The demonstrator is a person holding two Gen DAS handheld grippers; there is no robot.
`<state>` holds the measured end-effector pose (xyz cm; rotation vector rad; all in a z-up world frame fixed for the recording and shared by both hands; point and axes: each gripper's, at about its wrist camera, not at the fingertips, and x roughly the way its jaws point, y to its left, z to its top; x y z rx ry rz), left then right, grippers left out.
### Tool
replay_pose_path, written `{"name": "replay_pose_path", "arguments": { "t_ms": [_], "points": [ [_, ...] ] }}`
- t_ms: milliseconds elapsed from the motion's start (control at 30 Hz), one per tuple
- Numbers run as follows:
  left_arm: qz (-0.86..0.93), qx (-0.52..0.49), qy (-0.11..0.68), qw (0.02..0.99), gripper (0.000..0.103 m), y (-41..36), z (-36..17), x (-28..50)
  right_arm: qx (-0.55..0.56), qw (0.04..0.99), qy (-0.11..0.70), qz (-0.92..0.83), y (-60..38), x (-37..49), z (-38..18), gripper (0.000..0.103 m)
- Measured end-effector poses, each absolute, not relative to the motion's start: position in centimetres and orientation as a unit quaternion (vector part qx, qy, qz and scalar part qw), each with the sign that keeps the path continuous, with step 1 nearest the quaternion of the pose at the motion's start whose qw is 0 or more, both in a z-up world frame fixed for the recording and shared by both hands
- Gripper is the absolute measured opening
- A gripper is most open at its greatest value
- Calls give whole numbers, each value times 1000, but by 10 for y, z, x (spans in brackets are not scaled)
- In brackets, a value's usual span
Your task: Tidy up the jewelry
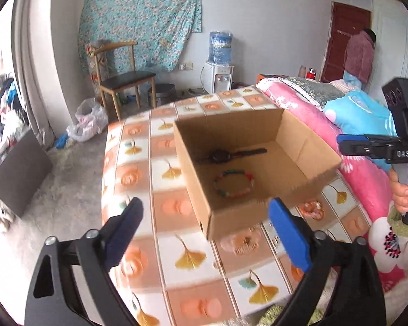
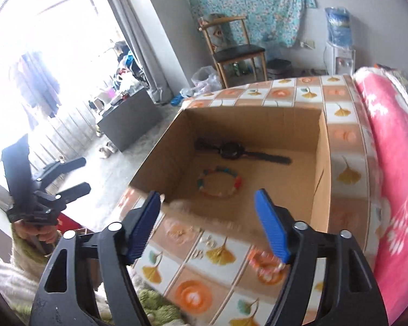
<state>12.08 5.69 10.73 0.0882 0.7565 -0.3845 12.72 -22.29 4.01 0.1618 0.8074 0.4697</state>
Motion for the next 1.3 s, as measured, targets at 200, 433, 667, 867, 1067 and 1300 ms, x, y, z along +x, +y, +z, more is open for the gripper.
{"name": "replay_pose_path", "arguments": {
  "t_ms": [200,433,667,867,1067,1300],
  "points": [
    [-132,16,453,881,97,56,24,106,67,878,458,119,-213,92,-27,81],
    [-101,7,513,852,97,55,-41,108,41,858,513,0,-224,88,-80,81],
    [-77,56,490,866,98,44,-51,98,-17,855,518,-19,-221,90,-105,85],
    [-83,52,487,868,98,46,-51,97,0,858,514,-9,-222,87,-118,95],
    [-89,51,470,877,99,45,-53,97,3,868,497,-15,-225,80,-119,95],
    [-81,43,451,888,99,47,-56,97,8,872,489,-23,-219,67,-119,95]
  ]
}}
